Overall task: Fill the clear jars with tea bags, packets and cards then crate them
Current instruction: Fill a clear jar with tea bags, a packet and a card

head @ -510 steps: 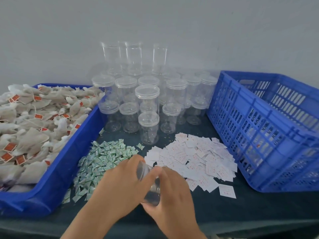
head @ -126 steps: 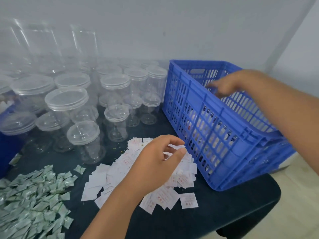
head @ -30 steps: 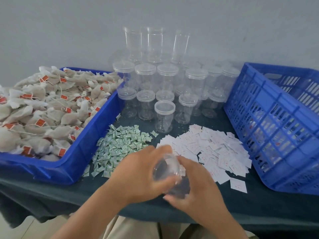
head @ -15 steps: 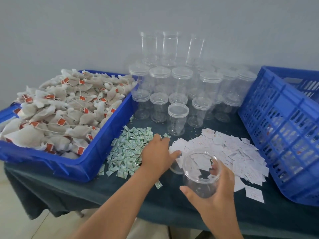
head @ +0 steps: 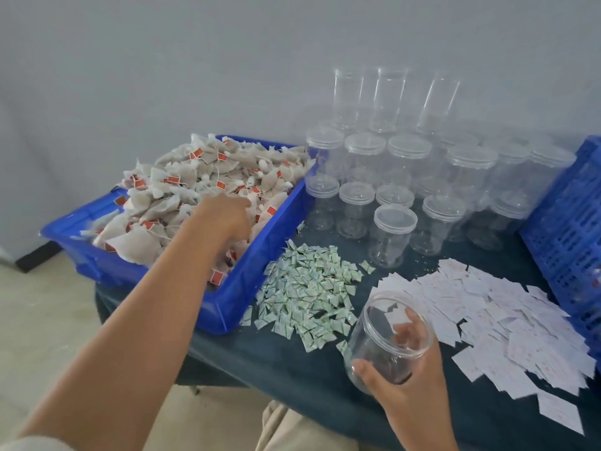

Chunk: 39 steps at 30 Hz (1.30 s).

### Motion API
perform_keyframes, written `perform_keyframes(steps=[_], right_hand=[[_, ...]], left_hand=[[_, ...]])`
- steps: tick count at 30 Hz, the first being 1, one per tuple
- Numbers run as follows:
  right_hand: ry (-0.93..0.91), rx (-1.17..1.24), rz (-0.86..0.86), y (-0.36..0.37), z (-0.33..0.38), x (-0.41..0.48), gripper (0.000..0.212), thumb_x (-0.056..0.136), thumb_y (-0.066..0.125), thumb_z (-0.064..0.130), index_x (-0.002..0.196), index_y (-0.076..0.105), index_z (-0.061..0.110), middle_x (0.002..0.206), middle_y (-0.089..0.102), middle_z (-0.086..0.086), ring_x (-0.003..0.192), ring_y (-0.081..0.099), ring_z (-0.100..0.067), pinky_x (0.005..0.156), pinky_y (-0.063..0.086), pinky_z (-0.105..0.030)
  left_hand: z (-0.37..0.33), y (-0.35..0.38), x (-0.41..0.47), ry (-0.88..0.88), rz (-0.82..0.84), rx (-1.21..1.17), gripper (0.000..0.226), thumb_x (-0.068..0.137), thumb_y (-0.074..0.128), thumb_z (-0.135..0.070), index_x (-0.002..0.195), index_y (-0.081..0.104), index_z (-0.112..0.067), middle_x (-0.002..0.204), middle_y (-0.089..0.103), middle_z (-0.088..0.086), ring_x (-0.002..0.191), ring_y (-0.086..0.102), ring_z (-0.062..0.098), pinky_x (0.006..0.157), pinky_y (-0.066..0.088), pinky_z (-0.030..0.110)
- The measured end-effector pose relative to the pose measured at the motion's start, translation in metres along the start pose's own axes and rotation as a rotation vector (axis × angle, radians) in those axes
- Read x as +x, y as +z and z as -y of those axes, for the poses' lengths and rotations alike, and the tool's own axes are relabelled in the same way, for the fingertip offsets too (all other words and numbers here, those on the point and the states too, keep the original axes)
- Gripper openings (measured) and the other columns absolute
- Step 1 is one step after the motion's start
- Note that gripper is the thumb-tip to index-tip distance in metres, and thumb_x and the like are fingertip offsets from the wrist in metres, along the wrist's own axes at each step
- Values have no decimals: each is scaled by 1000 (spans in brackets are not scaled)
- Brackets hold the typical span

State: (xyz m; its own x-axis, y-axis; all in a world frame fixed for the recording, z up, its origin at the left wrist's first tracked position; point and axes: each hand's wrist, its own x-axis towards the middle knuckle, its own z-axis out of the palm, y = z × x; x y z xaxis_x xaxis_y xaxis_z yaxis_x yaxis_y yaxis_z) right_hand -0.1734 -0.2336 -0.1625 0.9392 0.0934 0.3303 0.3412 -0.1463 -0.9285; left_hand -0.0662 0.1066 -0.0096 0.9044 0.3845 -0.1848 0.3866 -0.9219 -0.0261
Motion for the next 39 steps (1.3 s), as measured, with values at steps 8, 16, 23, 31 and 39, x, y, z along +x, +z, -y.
perform_keyframes(steps=[8,16,23,31,39], right_hand=[[10,-41,44,-4,-10,1,103,53,99,39,143,50,42,130,60,19,128,59,-6,97,50,-12],[20,-86,77,-2,-6,-1,97,55,97,41,135,48,64,126,58,30,126,58,2,92,44,-2],[126,-80,164,3,-6,-2,110,52,97,61,149,48,45,140,58,23,138,53,-5,114,51,-44],[106,-117,170,10,13,1,98,57,96,61,140,44,62,138,56,29,136,56,-4,109,55,-42],[41,-212,136,3,45,8,88,61,92,63,129,38,80,131,57,37,121,60,11,86,52,-8]], left_hand=[[17,42,28,32,-203,-75,11,95,65,-11,103,69,-17,108,65,4,90,64,22,76,55,35],[35,18,15,30,-612,-528,17,96,68,-44,94,73,-27,76,68,-10,74,68,19,62,52,32],[1,-3,-2,72,-558,-990,29,86,72,-61,79,67,-33,59,62,-25,55,55,2,59,44,28],[-102,7,-72,390,-259,-1809,7,91,71,-37,91,79,-35,76,66,-14,61,54,1,57,44,23],[-141,42,-107,704,-660,-1006,25,93,71,-25,93,52,-41,88,54,-23,81,51,-3,67,36,11]])
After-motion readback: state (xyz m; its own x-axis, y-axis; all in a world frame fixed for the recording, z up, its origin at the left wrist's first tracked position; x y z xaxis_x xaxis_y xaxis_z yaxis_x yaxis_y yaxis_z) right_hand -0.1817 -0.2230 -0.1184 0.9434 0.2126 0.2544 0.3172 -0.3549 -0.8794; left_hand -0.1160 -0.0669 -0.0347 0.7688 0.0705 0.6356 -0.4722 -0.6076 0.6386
